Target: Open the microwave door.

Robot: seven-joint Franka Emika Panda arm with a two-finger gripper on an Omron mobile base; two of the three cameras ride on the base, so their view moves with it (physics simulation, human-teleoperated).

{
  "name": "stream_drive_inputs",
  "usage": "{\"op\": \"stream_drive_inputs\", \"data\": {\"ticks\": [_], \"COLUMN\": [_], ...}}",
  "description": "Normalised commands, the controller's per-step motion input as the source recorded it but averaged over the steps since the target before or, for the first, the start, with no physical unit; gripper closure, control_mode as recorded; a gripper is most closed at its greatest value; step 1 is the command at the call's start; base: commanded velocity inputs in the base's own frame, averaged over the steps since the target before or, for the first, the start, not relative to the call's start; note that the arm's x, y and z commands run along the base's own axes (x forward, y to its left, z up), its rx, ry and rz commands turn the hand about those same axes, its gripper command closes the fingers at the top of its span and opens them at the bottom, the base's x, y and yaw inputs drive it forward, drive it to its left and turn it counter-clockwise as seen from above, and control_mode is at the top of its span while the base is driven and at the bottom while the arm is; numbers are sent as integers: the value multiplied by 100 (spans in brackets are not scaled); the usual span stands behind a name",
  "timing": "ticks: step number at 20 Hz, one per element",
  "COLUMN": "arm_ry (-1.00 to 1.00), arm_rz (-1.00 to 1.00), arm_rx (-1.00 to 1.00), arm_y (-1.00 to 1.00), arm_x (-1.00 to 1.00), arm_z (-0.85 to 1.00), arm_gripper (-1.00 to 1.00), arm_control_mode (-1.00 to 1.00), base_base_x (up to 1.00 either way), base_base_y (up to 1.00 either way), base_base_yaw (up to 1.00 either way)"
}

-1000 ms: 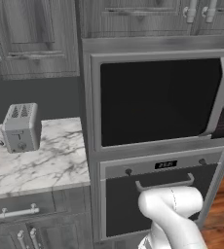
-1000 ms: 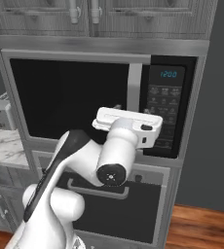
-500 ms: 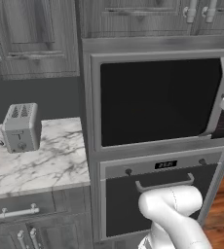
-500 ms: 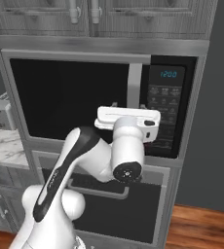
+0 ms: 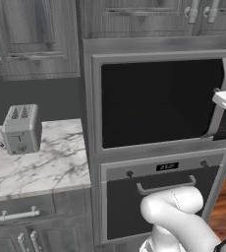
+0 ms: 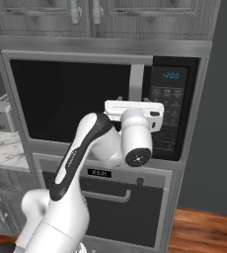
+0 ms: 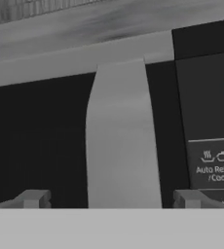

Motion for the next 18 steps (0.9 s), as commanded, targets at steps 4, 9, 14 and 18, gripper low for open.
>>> {"op": "stream_drive_inputs", "data": {"ticks": [4, 9, 14, 18], "arm_ry": [0, 0, 1, 20], "arm_rz": [0, 0, 3, 18], "arm_rx": [0, 0, 0, 0], "arm_y": [-16, -3, 0, -1], "arm_x": [51, 56, 18, -73], "arm_z": [-1, -1, -1, -15], "arm_gripper": [-100, -100, 100, 100], "arm_control_mode": [-100, -100, -100, -100], "base_base_x": [0, 0, 0, 0], "base_base_y": [0, 0, 0, 0], "base_base_yaw": [0, 0, 0, 0]}}
